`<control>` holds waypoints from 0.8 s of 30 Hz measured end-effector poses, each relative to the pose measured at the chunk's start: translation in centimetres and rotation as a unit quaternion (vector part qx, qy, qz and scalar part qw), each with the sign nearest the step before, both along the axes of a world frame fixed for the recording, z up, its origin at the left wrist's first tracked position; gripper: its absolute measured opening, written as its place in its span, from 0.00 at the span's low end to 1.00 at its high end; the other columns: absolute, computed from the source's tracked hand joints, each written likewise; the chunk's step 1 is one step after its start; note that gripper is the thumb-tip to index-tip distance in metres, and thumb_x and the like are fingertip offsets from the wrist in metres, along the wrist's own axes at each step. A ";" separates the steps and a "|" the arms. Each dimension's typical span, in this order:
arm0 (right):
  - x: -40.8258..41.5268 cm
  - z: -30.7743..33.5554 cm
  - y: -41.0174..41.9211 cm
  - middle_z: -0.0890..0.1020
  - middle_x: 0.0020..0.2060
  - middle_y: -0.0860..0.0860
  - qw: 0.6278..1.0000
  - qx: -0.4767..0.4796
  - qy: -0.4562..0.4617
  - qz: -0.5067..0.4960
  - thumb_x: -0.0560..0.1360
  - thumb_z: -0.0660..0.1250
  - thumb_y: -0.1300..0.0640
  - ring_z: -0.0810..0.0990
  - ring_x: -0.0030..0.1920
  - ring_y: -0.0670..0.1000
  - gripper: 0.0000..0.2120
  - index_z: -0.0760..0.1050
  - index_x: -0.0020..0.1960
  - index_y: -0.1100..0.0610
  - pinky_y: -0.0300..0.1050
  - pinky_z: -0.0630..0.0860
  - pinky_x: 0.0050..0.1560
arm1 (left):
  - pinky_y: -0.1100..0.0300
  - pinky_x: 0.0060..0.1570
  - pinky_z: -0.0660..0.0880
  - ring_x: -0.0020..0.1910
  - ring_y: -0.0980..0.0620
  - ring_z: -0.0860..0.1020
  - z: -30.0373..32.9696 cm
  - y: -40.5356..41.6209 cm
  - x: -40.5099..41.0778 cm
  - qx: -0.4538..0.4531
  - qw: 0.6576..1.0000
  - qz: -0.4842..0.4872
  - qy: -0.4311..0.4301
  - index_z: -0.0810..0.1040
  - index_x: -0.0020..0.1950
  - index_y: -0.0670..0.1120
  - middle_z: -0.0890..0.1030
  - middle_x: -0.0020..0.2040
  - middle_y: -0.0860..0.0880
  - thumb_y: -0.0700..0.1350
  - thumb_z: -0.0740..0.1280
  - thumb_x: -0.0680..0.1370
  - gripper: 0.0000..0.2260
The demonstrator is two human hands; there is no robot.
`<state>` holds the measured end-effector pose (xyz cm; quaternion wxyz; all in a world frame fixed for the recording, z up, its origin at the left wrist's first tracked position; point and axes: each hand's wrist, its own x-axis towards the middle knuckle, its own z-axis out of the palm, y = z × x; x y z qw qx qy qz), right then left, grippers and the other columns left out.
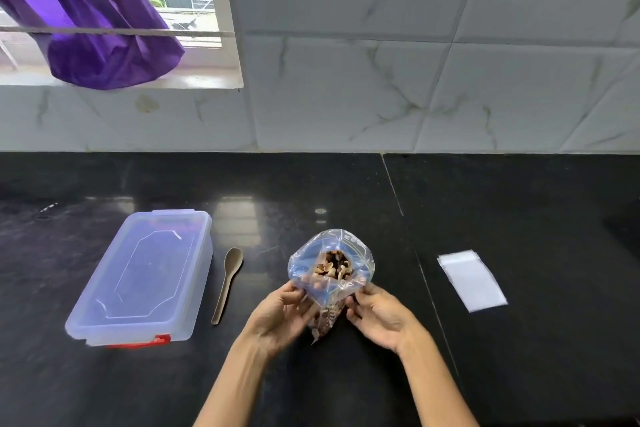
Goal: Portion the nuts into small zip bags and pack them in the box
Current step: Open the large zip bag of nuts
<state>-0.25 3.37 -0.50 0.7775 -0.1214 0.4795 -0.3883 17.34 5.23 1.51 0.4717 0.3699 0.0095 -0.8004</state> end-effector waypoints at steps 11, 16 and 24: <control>0.0 5.1 -4.0 0.74 0.52 0.48 0.718 -0.367 0.582 0.109 0.72 0.72 0.47 0.76 0.49 0.47 0.19 0.74 0.60 0.52 0.41 0.74 0.47 | 0.55 0.53 0.73 0.53 0.52 0.74 3.8 -5.5 -0.3 -0.308 0.606 -0.029 -0.733 0.74 0.60 0.47 0.74 0.54 0.50 0.46 0.72 0.72 0.18; 1.5 4.2 -5.2 0.80 0.51 0.52 0.560 -0.395 0.707 0.174 0.75 0.69 0.54 0.80 0.50 0.55 0.10 0.78 0.55 0.55 0.48 0.76 0.46 | 0.50 0.47 0.77 0.50 0.44 0.78 0.8 -8.6 -1.8 -0.290 0.420 -0.231 -0.829 0.77 0.51 0.45 0.80 0.50 0.46 0.49 0.74 0.70 0.14; -0.8 4.9 -9.2 0.77 0.35 0.48 0.730 -0.309 0.539 0.284 0.80 0.60 0.62 0.73 0.36 0.44 0.11 0.79 0.43 0.56 0.37 0.70 0.37 | 0.63 0.29 0.71 0.28 0.55 0.74 3.1 -10.6 1.0 -0.242 0.690 -0.317 -0.604 0.79 0.40 0.40 0.77 0.33 0.45 0.48 0.61 0.81 0.16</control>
